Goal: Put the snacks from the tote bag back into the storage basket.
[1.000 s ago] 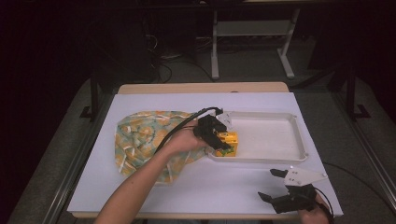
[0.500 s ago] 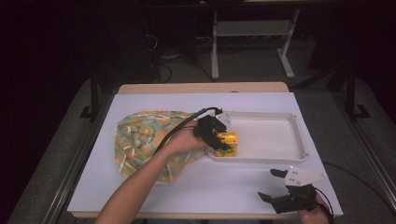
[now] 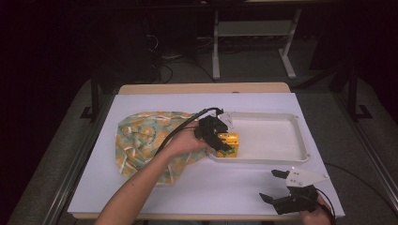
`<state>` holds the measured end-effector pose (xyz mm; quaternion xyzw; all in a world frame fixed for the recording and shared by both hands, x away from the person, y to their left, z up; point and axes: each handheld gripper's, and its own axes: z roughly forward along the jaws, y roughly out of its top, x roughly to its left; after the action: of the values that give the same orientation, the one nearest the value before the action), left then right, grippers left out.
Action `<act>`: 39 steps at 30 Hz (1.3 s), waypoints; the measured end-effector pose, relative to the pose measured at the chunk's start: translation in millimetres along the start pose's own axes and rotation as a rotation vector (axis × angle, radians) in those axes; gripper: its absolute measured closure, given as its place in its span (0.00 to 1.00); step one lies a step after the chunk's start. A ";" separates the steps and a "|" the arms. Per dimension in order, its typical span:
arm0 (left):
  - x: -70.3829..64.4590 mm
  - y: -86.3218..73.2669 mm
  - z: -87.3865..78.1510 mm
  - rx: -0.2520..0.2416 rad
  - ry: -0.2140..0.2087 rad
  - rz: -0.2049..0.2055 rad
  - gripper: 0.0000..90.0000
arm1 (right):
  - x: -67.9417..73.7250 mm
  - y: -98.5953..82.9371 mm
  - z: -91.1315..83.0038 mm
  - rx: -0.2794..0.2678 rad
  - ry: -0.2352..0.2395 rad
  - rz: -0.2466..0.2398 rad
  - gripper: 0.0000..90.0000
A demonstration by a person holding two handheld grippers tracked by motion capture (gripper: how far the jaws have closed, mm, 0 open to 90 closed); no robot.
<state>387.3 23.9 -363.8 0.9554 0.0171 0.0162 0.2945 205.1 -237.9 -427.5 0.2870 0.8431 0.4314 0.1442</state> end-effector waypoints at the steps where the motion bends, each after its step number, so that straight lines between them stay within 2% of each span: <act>1: -0.1 0.1 0.0 -0.001 0.000 0.002 0.52 | 0.1 0.1 0.0 0.000 0.000 0.000 0.15; 11: -2.2 1.4 -1.9 -0.004 0.009 0.003 0.50 | 0.0 0.1 0.1 -0.001 0.000 -0.002 0.15; 20: -5.1 1.8 -7.1 -0.017 0.028 -0.002 0.43 | -0.1 -0.1 0.2 0.003 -0.002 0.003 0.15; 25: -5.5 -0.8 -8.3 -0.016 0.041 -0.018 0.40 | -0.6 -0.4 0.0 0.003 -0.006 0.002 0.15; 30: -6.2 -3.0 -12.9 -0.043 0.044 -0.042 0.37 | -1.0 -0.6 0.0 0.003 -0.009 0.002 0.15; 32: -8.1 -3.2 -15.0 -0.054 0.058 -0.050 0.36 | -0.8 -0.6 0.0 0.004 -0.008 0.006 0.15; 39: -11.5 -8.7 -18.7 -0.058 0.076 -0.074 0.33 | -0.7 -0.6 0.5 0.006 -0.012 0.007 0.15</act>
<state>374.9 41.1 -353.4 0.9439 0.0633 0.0417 0.3215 205.7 -238.3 -428.3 0.2928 0.8424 0.4279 0.1467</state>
